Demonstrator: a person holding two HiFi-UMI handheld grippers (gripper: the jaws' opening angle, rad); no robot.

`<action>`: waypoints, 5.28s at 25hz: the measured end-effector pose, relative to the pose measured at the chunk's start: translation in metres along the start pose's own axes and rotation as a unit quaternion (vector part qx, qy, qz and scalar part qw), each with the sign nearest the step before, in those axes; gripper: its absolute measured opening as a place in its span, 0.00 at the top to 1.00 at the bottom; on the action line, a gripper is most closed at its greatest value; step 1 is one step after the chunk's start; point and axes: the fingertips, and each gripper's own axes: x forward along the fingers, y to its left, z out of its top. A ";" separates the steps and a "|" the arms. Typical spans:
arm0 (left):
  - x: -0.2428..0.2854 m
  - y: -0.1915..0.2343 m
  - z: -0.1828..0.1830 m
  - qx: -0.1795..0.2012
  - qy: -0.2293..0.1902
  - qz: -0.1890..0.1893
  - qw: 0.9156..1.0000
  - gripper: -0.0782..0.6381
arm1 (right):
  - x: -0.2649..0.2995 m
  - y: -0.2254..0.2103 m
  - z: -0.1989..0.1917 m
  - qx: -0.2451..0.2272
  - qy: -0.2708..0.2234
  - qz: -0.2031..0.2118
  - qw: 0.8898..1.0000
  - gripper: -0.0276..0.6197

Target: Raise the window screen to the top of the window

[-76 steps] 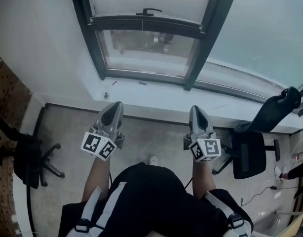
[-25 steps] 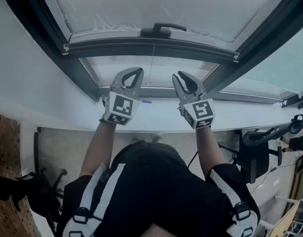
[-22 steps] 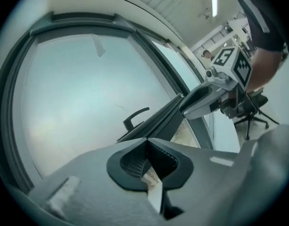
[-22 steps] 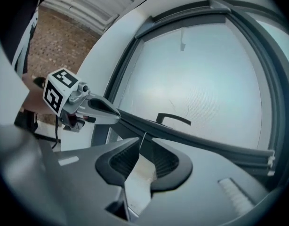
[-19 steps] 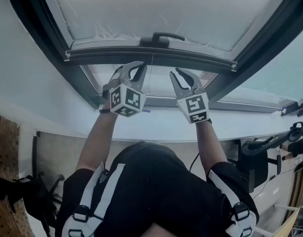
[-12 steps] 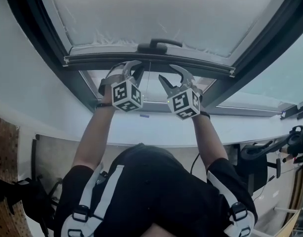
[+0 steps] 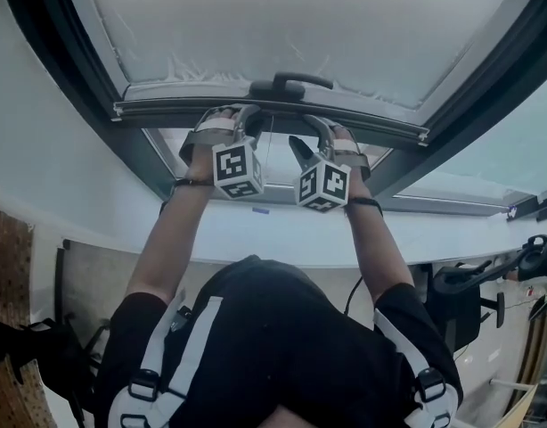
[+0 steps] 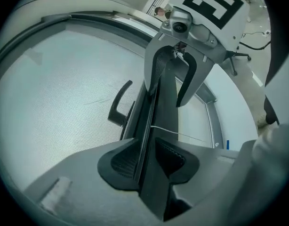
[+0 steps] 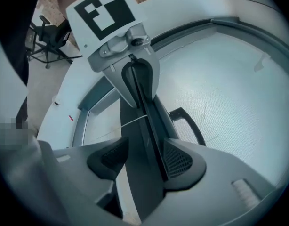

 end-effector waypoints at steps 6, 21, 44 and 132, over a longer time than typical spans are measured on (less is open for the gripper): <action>0.000 -0.004 0.002 0.002 -0.004 -0.003 1.000 0.73 | 0.006 0.000 0.004 -0.028 0.012 -0.007 1.000 0.60; 0.002 -0.009 -0.004 0.006 0.012 -0.009 1.000 0.71 | 0.007 0.004 0.007 -0.039 0.047 0.036 0.998 0.59; -0.026 0.049 0.020 -0.015 0.001 -0.007 1.000 0.77 | -0.016 -0.056 0.032 0.000 0.011 -0.021 1.000 0.66; -0.117 0.149 0.010 -0.504 -0.296 0.132 0.801 0.80 | -0.057 -0.131 0.109 0.397 -0.255 -0.079 0.878 0.88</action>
